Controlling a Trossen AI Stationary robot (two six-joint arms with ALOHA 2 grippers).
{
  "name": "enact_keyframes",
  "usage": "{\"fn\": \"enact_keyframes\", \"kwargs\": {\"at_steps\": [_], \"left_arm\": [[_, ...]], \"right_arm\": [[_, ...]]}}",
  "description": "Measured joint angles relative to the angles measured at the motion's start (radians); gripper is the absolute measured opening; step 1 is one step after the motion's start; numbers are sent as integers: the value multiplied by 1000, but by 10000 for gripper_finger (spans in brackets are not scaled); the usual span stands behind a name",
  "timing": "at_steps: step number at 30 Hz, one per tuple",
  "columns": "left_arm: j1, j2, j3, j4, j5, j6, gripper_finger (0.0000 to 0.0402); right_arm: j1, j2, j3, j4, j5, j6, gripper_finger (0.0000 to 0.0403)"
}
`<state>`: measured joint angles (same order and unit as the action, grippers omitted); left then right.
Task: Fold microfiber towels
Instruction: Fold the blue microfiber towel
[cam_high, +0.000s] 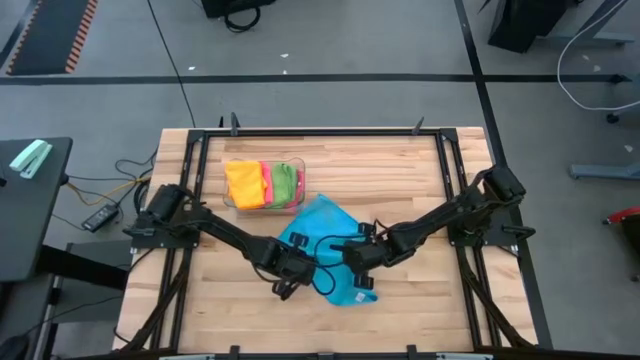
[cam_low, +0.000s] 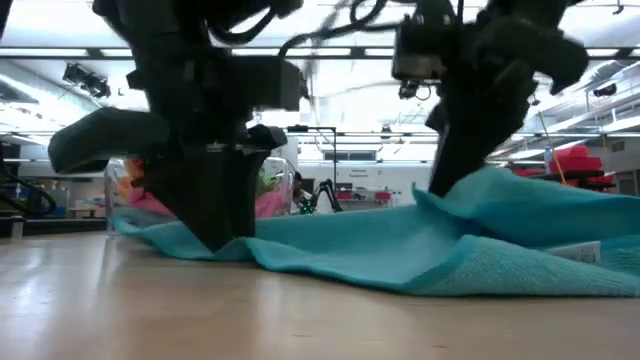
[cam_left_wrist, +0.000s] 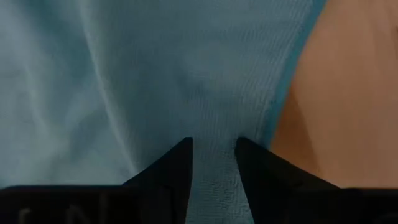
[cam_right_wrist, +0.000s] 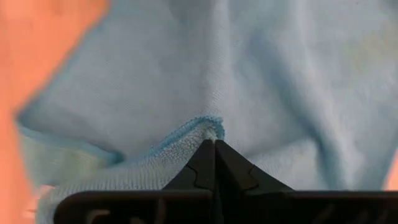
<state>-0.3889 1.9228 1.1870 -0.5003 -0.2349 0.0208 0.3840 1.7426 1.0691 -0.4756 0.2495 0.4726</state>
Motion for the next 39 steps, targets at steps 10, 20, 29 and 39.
{"fn": "enact_keyframes", "kwargs": {"at_steps": [10, 20, 29, 39], "left_arm": [[-3, 53, 8, -44, 24, -1, 124], [-17, 51, 5, -66, 82, 17, 119], [-19, 50, 5, -101, 98, 10, 111], [-20, 47, 7, -168, 117, 8, 108]], "right_arm": [[1, -22, 6, -51, -102, -5, 8], [8, -22, 4, -23, -133, 15, 56], [24, -22, 4, -202, -165, 92, 151], [63, -22, -97, -317, -168, 220, 147]]}}
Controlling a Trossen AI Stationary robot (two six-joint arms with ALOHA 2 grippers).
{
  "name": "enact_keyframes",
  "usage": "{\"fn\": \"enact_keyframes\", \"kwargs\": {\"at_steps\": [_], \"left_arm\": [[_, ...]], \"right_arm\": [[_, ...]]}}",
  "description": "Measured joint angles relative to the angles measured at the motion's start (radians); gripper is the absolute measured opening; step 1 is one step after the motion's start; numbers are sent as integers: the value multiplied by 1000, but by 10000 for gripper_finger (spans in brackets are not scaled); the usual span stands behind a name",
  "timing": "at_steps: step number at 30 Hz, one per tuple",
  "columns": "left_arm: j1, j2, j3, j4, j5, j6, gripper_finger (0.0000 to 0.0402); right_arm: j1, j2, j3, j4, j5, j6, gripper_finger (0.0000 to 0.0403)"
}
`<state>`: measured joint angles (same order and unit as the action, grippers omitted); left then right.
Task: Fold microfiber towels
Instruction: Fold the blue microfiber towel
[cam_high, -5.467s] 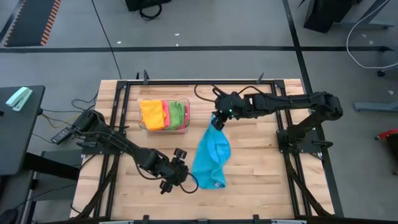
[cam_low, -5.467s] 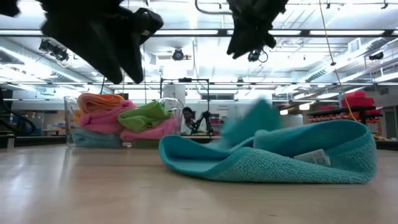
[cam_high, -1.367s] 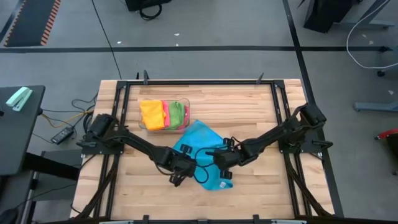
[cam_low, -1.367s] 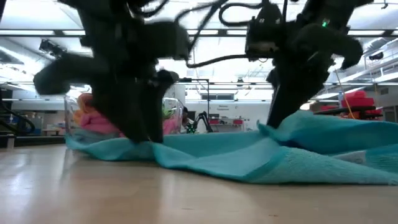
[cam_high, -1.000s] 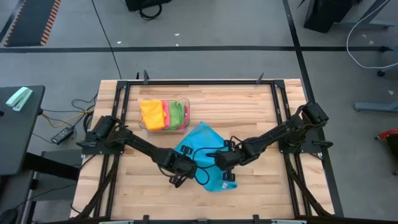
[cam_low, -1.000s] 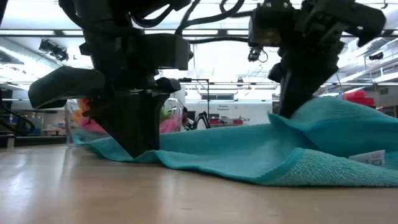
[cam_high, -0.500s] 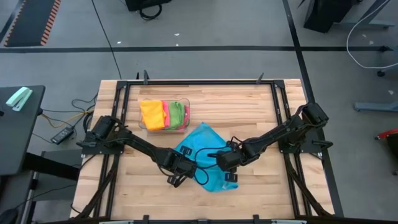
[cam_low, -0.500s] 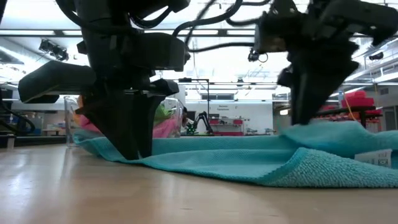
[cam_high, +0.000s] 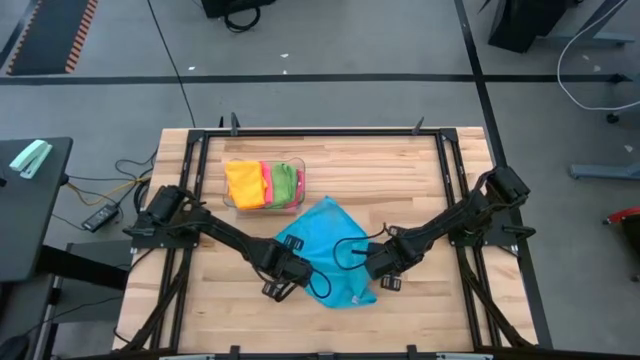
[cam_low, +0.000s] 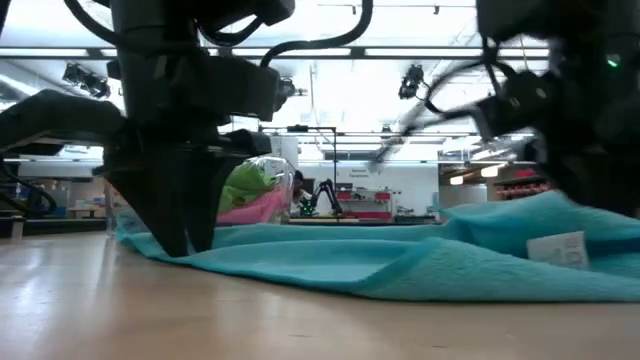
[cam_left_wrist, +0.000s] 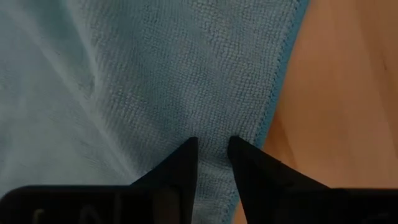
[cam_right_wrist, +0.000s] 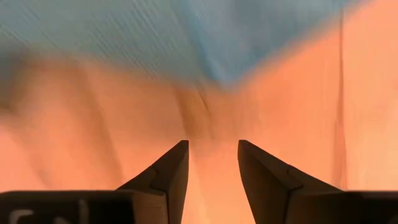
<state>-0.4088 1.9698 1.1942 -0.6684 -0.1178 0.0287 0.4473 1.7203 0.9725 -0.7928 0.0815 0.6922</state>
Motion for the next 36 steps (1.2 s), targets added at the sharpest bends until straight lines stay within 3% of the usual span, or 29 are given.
{"fn": "enact_keyframes", "kwargs": {"at_steps": [6, 14, 20, 36], "left_arm": [[-6, -14, -1, -133, 10, 16, 107], [-13, -83, -16, -142, 37, 34, 107], [-28, -87, -14, -127, 34, 32, 107], [-34, -88, -9, -71, 23, 35, 107]], "right_arm": [[22, -8, -14, -28, -78, 56, 145], [20, -10, 15, 376, 58, -104, 145], [-20, -10, 14, 417, 79, -200, 145], [-143, 70, 14, 799, -49, -407, 145]]}}
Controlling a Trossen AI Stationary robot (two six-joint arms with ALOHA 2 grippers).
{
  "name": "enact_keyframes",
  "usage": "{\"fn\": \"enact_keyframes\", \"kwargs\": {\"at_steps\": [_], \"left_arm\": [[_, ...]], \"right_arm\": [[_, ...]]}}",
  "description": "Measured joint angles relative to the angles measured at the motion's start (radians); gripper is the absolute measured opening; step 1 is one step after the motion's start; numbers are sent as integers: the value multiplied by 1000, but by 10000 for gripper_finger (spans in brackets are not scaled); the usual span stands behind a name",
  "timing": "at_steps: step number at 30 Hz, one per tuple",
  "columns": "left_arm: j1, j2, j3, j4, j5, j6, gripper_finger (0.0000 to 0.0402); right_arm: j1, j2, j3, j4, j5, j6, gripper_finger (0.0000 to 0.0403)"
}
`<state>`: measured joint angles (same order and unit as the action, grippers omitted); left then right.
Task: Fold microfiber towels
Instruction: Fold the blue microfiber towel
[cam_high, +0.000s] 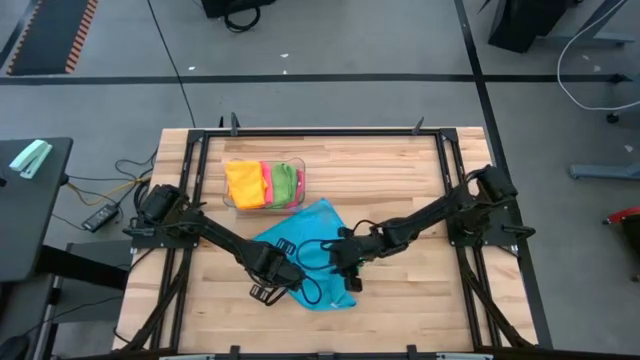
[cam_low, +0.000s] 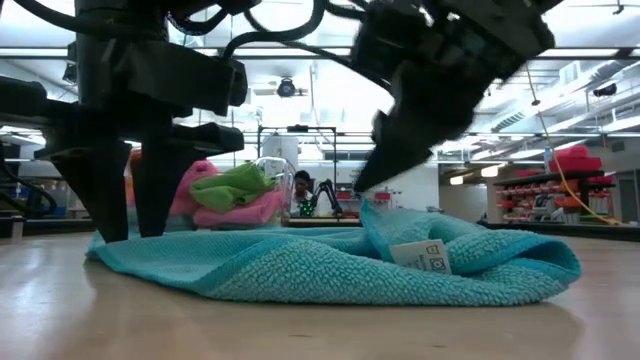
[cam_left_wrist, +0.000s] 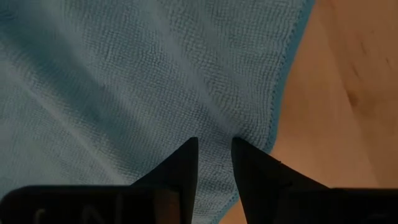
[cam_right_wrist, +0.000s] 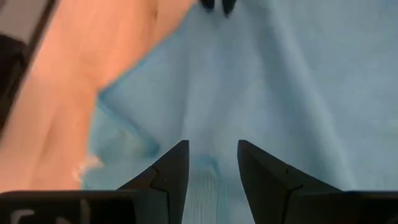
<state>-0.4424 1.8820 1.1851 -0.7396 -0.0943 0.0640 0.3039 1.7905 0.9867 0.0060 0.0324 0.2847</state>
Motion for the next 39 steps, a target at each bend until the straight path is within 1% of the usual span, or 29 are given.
{"fn": "enact_keyframes", "kwargs": {"at_steps": [6, 10, 12, 15, 19, 21, 23, 26, 29, 33, 37, 39], "left_arm": [[3, -1, 0, 10, -2, 0, 107], [3, -1, 0, 11, -1, 1, 105], [6, -2, 0, 11, 0, 1, 103], [7, -2, 0, 10, -1, 1, 103], [7, -2, 0, 11, -1, 1, 101], [7, -2, 0, 10, -1, 1, 99], [7, -2, 0, 10, -1, 1, 97], [7, -2, 0, 10, -1, 5, 96], [7, -2, 0, 15, -1, 15, 95], [0, -5, 1, 36, -2, 29, 90], [0, -5, 1, 36, -1, 59, 87], [0, -5, 1, 35, 0, 60, 87]], "right_arm": [[-8, 38, -2, -4, -50, -27, 145], [-5, 48, -2, -7, -61, -29, 144], [-5, 48, -2, -4, -60, -34, 138], [-5, 48, -2, -3, -60, -44, 108], [-4, 48, -1, -28, -60, -47, 48], [-4, 48, -1, -27, -66, -47, 26], [-5, 48, -1, -26, -83, -41, 10], [-4, 47, -1, -39, -107, -20, 5], [4, 21, -1, -100, -137, 1, 4], [29, -43, -1, -220, -142, 31, 2], [58, -131, -1, -393, -166, 74, 2], [72, -164, -1, -513, -156, 101, 2]]}}
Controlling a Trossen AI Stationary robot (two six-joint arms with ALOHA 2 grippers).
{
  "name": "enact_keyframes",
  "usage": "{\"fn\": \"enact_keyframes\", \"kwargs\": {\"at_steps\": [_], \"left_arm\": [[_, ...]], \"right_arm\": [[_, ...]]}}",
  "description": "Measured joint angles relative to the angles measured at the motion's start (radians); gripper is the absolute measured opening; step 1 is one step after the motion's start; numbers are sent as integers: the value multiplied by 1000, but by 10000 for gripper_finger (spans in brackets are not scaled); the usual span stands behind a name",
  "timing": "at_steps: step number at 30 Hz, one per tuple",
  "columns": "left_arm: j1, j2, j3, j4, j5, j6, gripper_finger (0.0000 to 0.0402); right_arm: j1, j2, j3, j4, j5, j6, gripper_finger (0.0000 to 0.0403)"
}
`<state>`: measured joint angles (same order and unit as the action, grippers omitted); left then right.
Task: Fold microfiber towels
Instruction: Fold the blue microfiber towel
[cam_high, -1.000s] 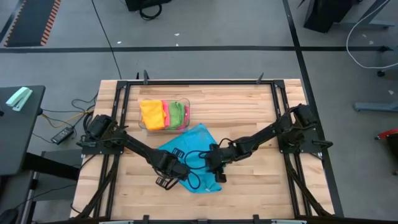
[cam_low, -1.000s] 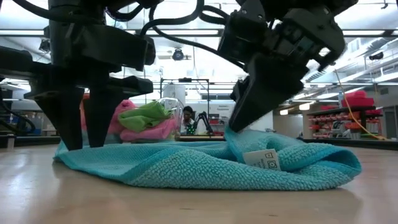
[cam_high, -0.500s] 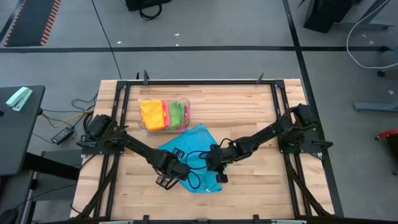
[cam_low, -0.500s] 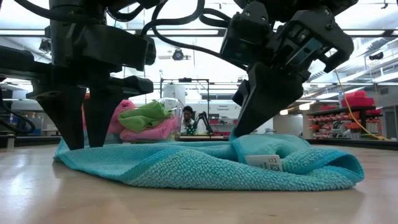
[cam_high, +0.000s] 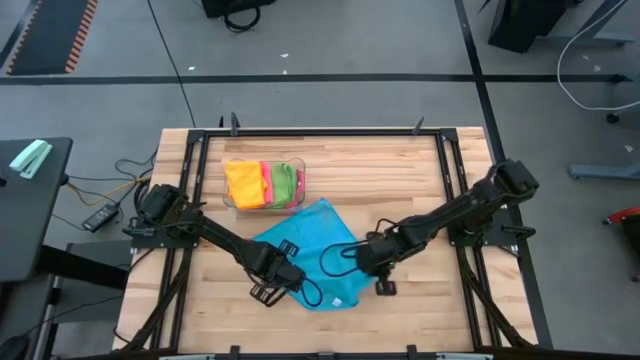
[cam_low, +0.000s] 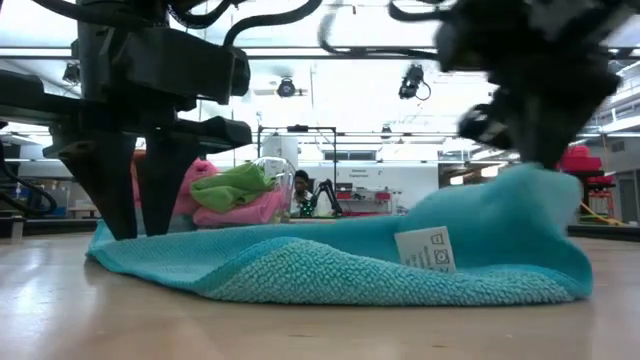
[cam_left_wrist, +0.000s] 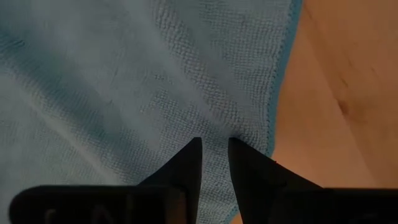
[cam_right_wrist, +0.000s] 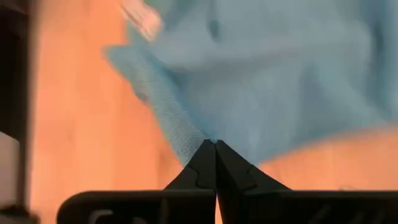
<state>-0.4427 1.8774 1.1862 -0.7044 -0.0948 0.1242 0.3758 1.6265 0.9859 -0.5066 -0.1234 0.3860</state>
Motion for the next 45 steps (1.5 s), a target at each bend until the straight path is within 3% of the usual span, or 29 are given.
{"fn": "enact_keyframes", "kwargs": {"at_steps": [8, 15, 18, 22, 27, 33, 40, 45], "left_arm": [[0, 0, 0, -1, 0, 0, 87], [0, 0, 0, -2, 0, -8, 80], [0, 0, 0, -3, 0, -8, 84], [0, 0, 0, -3, 0, -34, 86], [-14, 0, 0, -2, 0, -60, 79], [-45, 0, 0, 18, 2, -53, 77], [-46, 0, 0, 49, 0, -60, 86], [-41, 0, 0, 79, 0, -61, 82]], "right_arm": [[27, -26, 0, -311, 127, -44, 6], [26, -26, 0, -376, 190, -15, 14], [26, -26, -1, -386, 169, 20, 45], [26, -26, 3, -449, 117, 120, 116], [30, -27, 23, -511, -10, 347, 181], [116, -27, 27, -185, 30, 396, 193], [230, 15, 28, 206, 498, 285, 183], [230, 129, 27, 389, 559, 239, 182]]}}
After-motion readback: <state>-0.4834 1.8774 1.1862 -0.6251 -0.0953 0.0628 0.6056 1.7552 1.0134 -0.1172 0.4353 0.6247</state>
